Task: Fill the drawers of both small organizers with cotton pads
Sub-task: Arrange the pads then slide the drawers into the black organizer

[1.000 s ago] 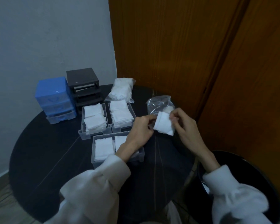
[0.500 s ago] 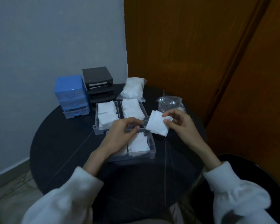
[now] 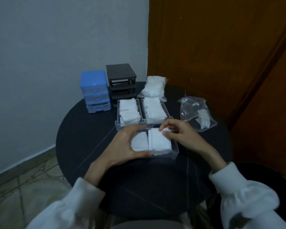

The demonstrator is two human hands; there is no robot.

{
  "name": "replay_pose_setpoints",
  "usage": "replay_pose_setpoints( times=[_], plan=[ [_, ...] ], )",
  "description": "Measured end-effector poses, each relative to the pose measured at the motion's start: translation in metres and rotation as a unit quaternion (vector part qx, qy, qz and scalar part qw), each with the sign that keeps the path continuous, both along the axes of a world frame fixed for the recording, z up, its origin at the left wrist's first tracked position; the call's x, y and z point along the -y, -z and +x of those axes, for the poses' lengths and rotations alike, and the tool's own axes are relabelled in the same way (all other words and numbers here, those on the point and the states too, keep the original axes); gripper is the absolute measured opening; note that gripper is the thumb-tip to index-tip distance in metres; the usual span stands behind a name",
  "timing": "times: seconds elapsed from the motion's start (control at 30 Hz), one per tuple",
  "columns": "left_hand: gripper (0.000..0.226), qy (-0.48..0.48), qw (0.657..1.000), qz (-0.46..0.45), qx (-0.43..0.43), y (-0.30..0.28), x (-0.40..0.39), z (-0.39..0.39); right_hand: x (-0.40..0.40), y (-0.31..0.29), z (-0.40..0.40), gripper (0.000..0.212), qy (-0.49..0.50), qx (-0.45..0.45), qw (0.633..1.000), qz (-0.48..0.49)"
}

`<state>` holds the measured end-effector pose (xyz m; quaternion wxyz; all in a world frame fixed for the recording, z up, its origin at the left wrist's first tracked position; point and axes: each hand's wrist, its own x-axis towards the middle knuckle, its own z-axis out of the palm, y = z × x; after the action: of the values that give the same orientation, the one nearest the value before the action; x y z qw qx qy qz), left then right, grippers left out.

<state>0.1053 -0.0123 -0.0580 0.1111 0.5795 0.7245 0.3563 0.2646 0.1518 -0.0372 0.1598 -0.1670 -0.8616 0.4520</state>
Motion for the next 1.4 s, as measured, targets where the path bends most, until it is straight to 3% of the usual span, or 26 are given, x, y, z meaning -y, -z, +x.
replay_pose_setpoints(
  times=[0.27,0.43,0.6,0.83,1.23,1.4],
  plan=[
    [0.083,-0.017,1.0,0.017,0.012,0.007,0.001,-0.001,0.002,0.008,-0.003,0.013,0.006,0.03,0.982,0.187],
    [0.079,-0.027,0.998,0.048,0.041,0.01,0.002,0.002,0.011,0.007,0.001,0.016,0.029,-0.017,0.965,0.262],
    [0.075,-0.028,0.996,0.065,0.051,0.012,0.002,0.004,0.032,0.003,0.008,0.042,-0.038,0.071,0.957,0.28],
    [0.077,-0.026,0.996,0.061,0.052,0.01,0.003,0.004,0.048,0.012,0.008,0.087,-0.066,0.218,0.904,0.361],
    [0.077,-0.025,0.997,0.057,0.049,0.009,0.003,0.005,0.042,0.019,0.006,0.088,-0.086,0.201,0.892,0.396],
    [0.081,-0.023,0.999,0.031,0.03,0.008,0.003,0.003,0.041,0.011,0.01,0.06,-0.098,0.19,0.909,0.358]
  ],
)
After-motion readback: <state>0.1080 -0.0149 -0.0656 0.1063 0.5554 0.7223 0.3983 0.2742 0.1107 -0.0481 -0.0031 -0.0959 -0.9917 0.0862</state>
